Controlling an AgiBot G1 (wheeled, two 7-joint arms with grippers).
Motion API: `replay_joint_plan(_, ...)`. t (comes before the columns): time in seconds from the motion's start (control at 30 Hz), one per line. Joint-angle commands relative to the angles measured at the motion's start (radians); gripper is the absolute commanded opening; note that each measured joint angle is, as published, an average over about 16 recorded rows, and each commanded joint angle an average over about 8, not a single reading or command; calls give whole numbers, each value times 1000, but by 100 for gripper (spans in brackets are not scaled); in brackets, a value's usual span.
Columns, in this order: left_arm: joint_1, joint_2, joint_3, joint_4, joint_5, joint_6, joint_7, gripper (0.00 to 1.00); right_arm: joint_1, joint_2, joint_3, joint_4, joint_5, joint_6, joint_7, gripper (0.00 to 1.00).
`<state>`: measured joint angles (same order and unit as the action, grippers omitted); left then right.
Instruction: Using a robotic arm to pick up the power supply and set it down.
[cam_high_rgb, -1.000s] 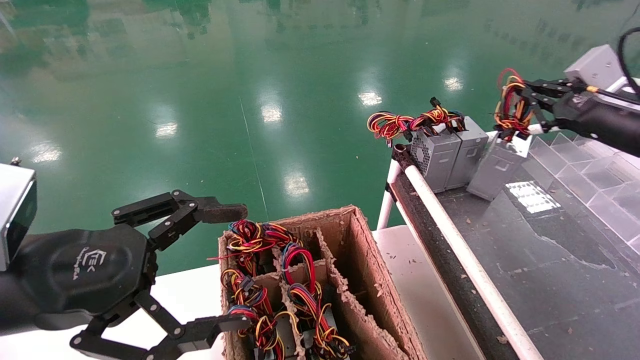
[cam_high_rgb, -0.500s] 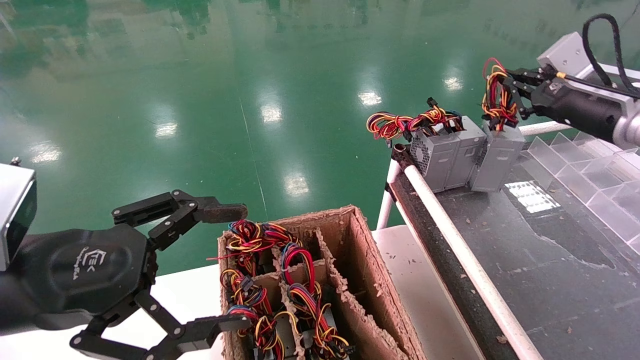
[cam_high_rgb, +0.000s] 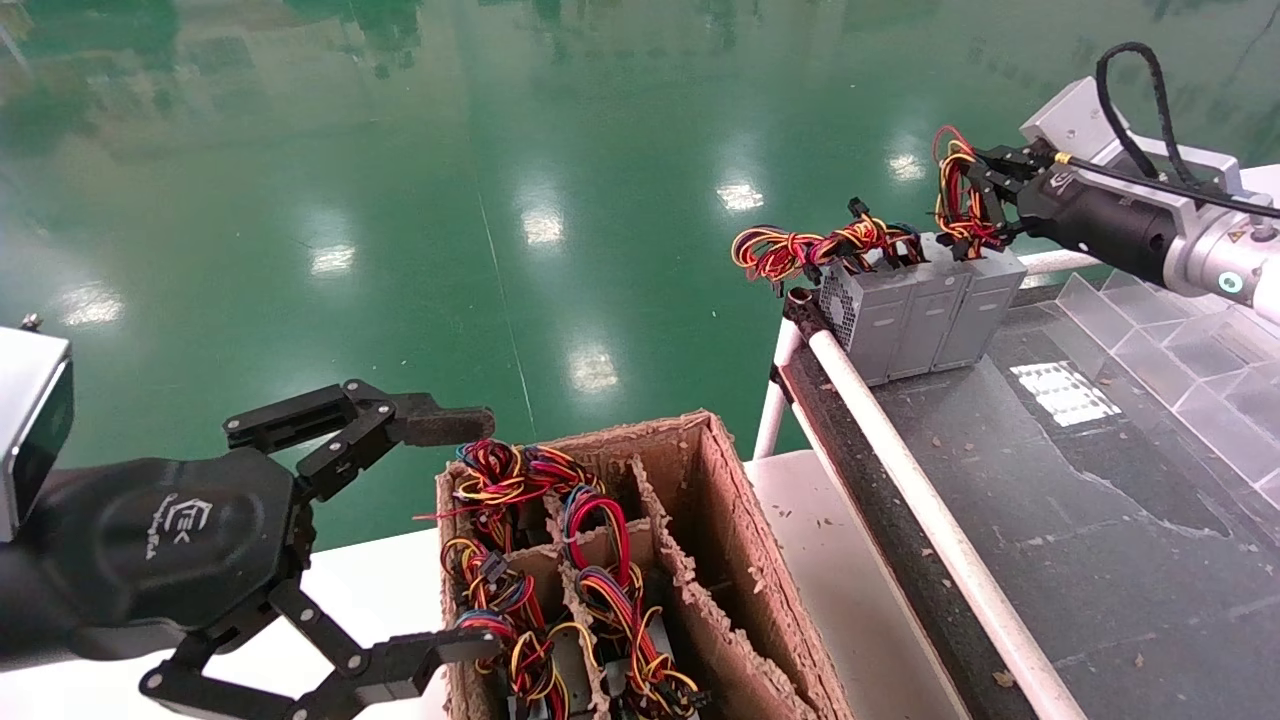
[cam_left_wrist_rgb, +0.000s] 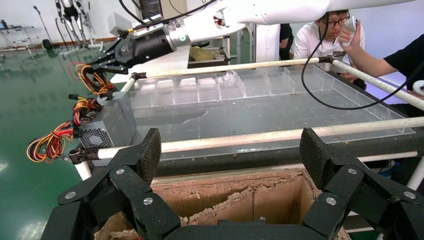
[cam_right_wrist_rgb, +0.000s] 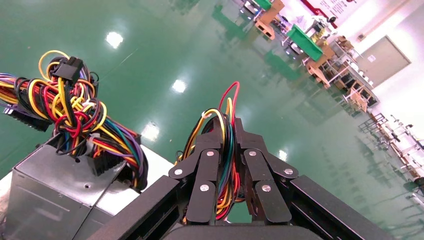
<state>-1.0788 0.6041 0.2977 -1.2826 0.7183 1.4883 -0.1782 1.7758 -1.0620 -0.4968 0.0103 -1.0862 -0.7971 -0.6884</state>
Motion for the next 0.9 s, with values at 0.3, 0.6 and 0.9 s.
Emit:
replay_joint_plan(0.3,0,0,1,0,0,0,0,100,-2,9,6,-9,9,-18,7,100)
replay_joint_plan(0.6,0,0,1,0,-1,0,1,100,9,25,-3,-20,-4,-54,40,100)
replay_joint_plan(0.9,0,-1,1,0,-1,-1,1,100,20,52,-9,-34,-12,-110,106,100)
